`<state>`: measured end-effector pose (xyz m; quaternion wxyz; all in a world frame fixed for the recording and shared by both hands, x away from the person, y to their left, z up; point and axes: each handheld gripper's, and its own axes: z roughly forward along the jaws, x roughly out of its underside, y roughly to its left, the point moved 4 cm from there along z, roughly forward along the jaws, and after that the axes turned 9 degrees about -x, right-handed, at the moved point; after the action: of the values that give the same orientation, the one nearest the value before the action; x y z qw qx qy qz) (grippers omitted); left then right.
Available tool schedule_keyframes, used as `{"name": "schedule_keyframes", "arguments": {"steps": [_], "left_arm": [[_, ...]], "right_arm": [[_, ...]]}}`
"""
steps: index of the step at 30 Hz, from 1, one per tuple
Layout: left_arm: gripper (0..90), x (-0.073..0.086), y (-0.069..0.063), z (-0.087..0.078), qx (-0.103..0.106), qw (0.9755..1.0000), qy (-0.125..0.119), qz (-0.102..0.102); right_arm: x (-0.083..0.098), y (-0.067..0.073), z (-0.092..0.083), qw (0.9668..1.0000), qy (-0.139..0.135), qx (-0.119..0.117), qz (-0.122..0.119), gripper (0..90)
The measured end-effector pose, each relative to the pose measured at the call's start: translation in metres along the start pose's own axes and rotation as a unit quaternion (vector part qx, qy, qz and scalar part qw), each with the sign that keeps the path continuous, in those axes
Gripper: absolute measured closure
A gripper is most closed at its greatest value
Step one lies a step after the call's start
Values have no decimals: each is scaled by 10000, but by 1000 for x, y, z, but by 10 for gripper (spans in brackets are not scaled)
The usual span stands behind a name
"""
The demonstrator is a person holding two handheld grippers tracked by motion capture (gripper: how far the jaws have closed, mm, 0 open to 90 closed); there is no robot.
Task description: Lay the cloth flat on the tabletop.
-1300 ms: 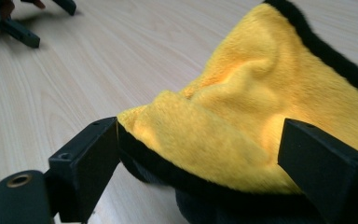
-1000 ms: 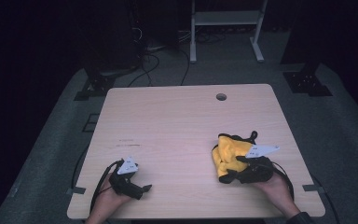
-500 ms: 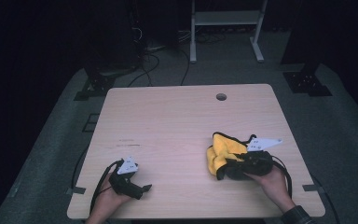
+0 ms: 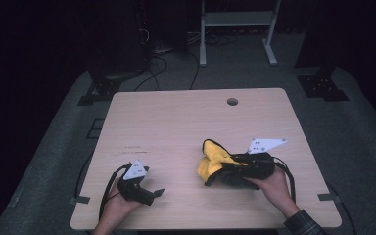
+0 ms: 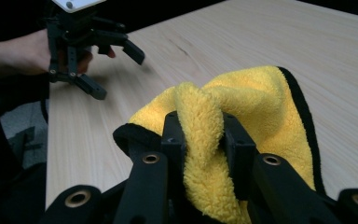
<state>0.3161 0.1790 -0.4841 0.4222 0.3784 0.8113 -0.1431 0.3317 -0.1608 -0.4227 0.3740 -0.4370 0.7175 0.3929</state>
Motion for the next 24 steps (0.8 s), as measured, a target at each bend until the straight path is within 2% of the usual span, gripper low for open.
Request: {"name": "schedule_keyframes", "arguments": {"steps": [2,3,5,6,7,9,12,15,19,24], "left_arm": [[54,-15,-6,3,103,9997,-232,47],[61,-15,-6,3,103,9997,-232,47],[61,-29,-14,11,199,9990,-356,182],[61,-29,-14,11,199,9990,-356,182],[61,-37,-19,16,285,9983,-439,248],[61,-40,-23,18,339,9980,-460,276],[62,-50,-33,26,466,9968,-531,370],[62,-57,-43,36,596,9960,-504,439],[62,-60,-48,44,594,9961,-423,505],[67,-62,-47,47,513,9964,-472,477]], "right_arm": [[-7,3,4,9997,-149,-172,13,737],[-7,3,4,9997,-149,-172,13,737],[-14,5,6,9992,-240,-305,-8,738],[-14,5,6,9992,-240,-305,-8,738],[-19,6,7,9988,-339,-359,-2,738],[-20,6,8,9987,-355,-373,25,738],[-25,6,9,9983,-435,-389,9,738],[-32,6,10,9979,-524,-386,5,738],[-42,7,12,9973,-628,-381,-65,740],[-51,9,12,9966,-707,-394,-145,741]]}}
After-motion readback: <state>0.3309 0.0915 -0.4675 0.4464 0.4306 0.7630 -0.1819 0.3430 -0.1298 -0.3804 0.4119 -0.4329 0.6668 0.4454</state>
